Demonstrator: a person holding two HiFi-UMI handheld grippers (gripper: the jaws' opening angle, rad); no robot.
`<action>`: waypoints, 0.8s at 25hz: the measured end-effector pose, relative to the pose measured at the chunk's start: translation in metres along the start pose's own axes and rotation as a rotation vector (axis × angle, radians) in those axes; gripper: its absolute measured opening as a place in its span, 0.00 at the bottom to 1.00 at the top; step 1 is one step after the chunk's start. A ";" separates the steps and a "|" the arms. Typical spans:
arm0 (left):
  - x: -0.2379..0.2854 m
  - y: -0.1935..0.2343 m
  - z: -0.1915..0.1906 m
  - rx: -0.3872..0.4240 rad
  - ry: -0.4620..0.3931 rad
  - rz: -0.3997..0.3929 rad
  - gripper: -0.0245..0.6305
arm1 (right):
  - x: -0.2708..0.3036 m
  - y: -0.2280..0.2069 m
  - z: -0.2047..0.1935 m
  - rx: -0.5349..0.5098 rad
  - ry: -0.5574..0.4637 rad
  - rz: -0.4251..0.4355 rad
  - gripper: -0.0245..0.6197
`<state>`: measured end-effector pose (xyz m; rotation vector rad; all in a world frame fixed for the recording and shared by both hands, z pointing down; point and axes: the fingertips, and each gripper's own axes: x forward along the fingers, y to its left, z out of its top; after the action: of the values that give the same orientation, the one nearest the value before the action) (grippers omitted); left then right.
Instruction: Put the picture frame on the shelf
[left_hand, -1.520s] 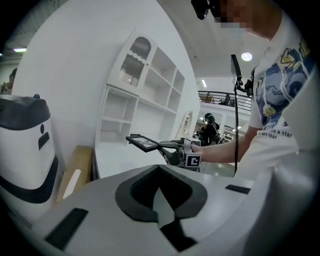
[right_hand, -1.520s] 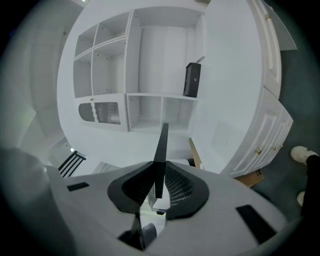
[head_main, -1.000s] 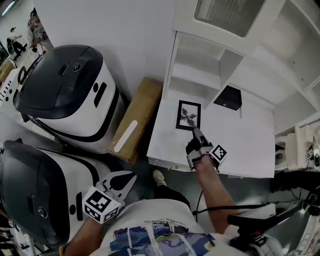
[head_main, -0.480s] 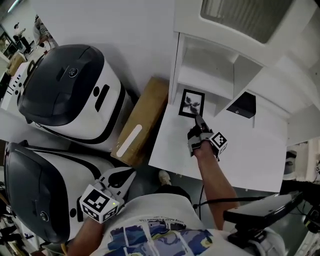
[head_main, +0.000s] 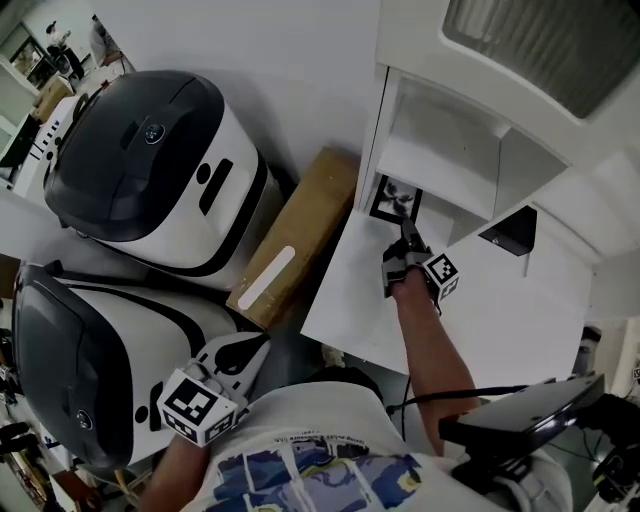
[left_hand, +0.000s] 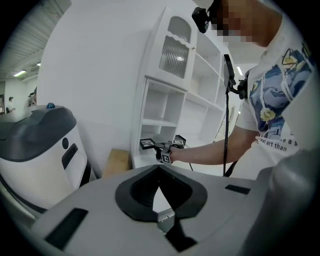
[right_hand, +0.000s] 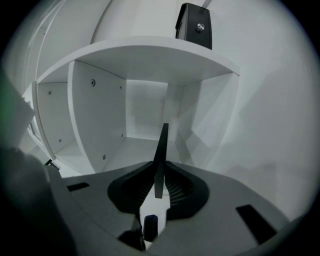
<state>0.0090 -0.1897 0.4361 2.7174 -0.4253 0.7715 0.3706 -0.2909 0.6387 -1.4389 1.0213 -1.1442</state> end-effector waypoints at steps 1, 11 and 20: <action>0.000 0.002 0.000 -0.009 0.003 0.010 0.06 | 0.005 -0.002 0.000 -0.003 -0.001 -0.006 0.17; 0.004 0.017 -0.001 -0.063 0.019 0.066 0.06 | 0.039 -0.025 0.004 -0.059 -0.001 -0.081 0.17; 0.009 0.024 -0.004 -0.075 0.033 0.069 0.06 | 0.044 -0.038 -0.001 -0.174 0.039 -0.166 0.17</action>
<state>0.0059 -0.2117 0.4487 2.6291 -0.5322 0.8014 0.3793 -0.3281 0.6831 -1.6698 1.0656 -1.2307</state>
